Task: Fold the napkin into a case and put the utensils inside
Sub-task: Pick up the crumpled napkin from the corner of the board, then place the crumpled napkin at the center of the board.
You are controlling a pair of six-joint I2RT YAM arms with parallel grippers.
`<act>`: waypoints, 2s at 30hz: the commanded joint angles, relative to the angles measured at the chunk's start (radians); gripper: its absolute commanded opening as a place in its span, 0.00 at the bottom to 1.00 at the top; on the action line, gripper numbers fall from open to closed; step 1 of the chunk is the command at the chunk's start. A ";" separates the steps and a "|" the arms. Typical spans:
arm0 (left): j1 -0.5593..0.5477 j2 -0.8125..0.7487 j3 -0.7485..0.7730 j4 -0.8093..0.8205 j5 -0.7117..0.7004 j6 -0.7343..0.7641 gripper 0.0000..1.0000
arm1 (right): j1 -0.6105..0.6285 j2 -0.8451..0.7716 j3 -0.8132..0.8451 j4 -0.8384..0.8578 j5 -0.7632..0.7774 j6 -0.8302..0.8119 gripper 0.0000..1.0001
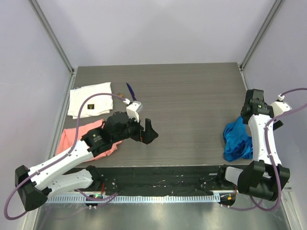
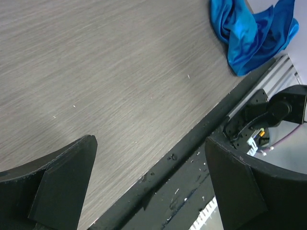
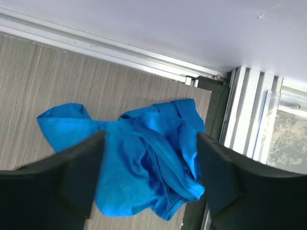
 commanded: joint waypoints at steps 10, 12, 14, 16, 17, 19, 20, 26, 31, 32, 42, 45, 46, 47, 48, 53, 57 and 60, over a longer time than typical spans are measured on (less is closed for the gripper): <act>-0.002 0.019 0.062 0.029 0.038 0.001 0.99 | -0.041 0.058 -0.131 0.284 -0.059 -0.163 0.62; 0.000 0.024 0.067 0.026 0.036 0.002 0.99 | -0.041 0.055 -0.140 0.317 -0.064 -0.190 0.47; -0.002 0.033 0.068 0.024 0.033 0.001 0.99 | -0.041 0.054 -0.148 0.336 -0.090 -0.214 0.35; 0.000 0.042 0.076 0.024 0.027 0.001 0.98 | -0.041 0.048 -0.149 0.350 -0.110 -0.238 0.10; 0.000 0.055 0.080 0.014 0.027 0.001 0.98 | -0.041 0.038 -0.151 0.360 -0.137 -0.258 0.01; -0.002 0.067 0.099 0.006 0.023 0.002 0.98 | -0.037 0.022 -0.137 0.399 -0.214 -0.336 0.01; 0.000 0.071 0.108 -0.003 0.020 0.002 0.98 | -0.002 -0.003 -0.117 0.402 -0.320 -0.356 0.01; 0.015 0.110 0.188 0.011 -0.010 -0.004 0.97 | 0.417 0.007 0.308 0.419 -0.491 -0.499 0.01; 0.046 0.153 0.332 -0.020 -0.056 0.004 0.92 | 0.563 0.104 0.553 0.419 -0.887 -0.475 0.01; 0.053 0.151 0.349 -0.023 -0.075 0.007 0.92 | 0.581 0.116 0.613 0.425 -0.925 -0.461 0.01; 0.081 0.064 0.470 -0.049 -0.177 0.105 0.90 | 0.635 0.009 0.606 0.403 -0.987 -0.456 0.01; 0.086 0.087 0.498 -0.086 -0.188 0.120 0.92 | 0.635 -0.105 0.418 0.353 -0.891 -0.436 0.01; 0.089 0.099 0.502 -0.100 -0.174 0.120 0.92 | 0.635 -0.144 0.353 0.333 -0.831 -0.395 0.01; 0.090 0.117 0.508 -0.113 -0.163 0.113 0.91 | 0.635 -0.229 0.202 0.316 -0.737 -0.373 0.01; 0.092 0.149 0.507 -0.124 -0.149 0.107 0.91 | 0.635 -0.271 0.119 0.314 -0.670 -0.350 0.01; 0.112 0.307 0.488 -0.091 -0.063 0.027 0.93 | 0.617 -0.460 -0.247 0.146 -0.296 0.037 0.01; 0.156 0.510 0.542 -0.179 -0.083 -0.079 0.88 | 0.618 -0.549 -0.312 0.086 -0.161 0.117 0.01; 0.236 0.627 0.541 -0.169 0.007 -0.155 0.78 | 0.618 -0.587 -0.336 0.130 -0.191 0.130 0.10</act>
